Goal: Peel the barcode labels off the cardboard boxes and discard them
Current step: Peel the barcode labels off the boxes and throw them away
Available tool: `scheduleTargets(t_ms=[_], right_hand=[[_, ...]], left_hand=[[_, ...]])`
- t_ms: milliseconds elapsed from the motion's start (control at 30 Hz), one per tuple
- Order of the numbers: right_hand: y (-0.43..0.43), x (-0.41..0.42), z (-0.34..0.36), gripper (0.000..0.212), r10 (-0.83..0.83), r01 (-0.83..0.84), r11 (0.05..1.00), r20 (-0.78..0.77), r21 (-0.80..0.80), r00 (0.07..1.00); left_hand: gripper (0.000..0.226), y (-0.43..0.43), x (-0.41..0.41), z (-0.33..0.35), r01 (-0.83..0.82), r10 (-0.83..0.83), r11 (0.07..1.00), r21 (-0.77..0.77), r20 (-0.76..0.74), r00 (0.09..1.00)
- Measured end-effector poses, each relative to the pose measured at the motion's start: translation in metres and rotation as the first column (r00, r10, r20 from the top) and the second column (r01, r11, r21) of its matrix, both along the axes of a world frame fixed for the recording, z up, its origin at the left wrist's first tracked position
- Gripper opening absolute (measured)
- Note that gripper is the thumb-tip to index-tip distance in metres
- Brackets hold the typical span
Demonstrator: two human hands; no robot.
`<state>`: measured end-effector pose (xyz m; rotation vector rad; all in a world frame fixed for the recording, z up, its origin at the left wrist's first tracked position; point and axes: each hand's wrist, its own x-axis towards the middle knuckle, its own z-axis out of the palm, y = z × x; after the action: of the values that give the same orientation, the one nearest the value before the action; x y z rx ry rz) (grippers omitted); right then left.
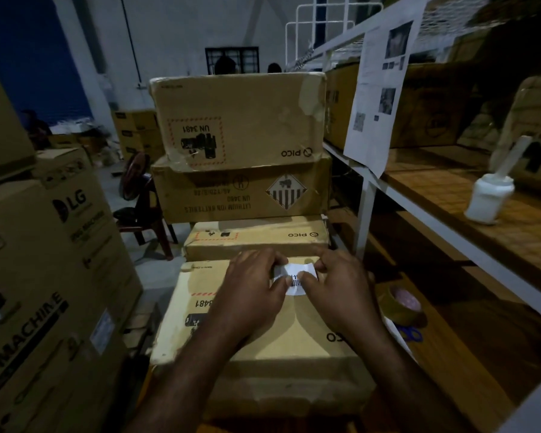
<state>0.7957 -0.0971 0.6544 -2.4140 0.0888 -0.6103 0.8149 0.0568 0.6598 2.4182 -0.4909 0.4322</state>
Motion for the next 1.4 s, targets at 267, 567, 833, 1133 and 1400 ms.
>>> scheduleTargets(t_ms=[267,567,833,1133,1400], right_hand=[[0.0,0.005,0.006,0.039,0.036,-0.039,0.998,-0.061,-0.05,0.998],[-0.015,0.006,-0.005,0.035,0.123,-0.121,0.955,0.01,0.272,0.992],[-0.013,0.007,-0.004,0.035,0.233,-0.239,0.822,0.078,0.517,0.969],[-0.01,0.014,0.0,0.032,0.266,-0.27,0.821,0.081,0.503,0.961],[-0.013,0.028,-0.004,0.02,0.235,-0.24,0.78,0.085,0.578,0.968]], left_hand=[[0.02,0.001,0.01,0.003,0.034,-0.058,0.973,-0.227,-0.099,0.993],[0.031,0.007,0.034,0.027,0.107,-0.138,0.988,-0.111,-0.323,0.936],[0.032,0.017,0.044,0.02,0.136,-0.181,0.979,-0.152,-0.35,0.919],[0.01,0.012,0.051,0.017,0.124,-0.163,0.981,-0.146,-0.296,0.941],[0.006,0.009,0.058,0.018,0.105,-0.142,0.986,-0.129,-0.328,0.934]])
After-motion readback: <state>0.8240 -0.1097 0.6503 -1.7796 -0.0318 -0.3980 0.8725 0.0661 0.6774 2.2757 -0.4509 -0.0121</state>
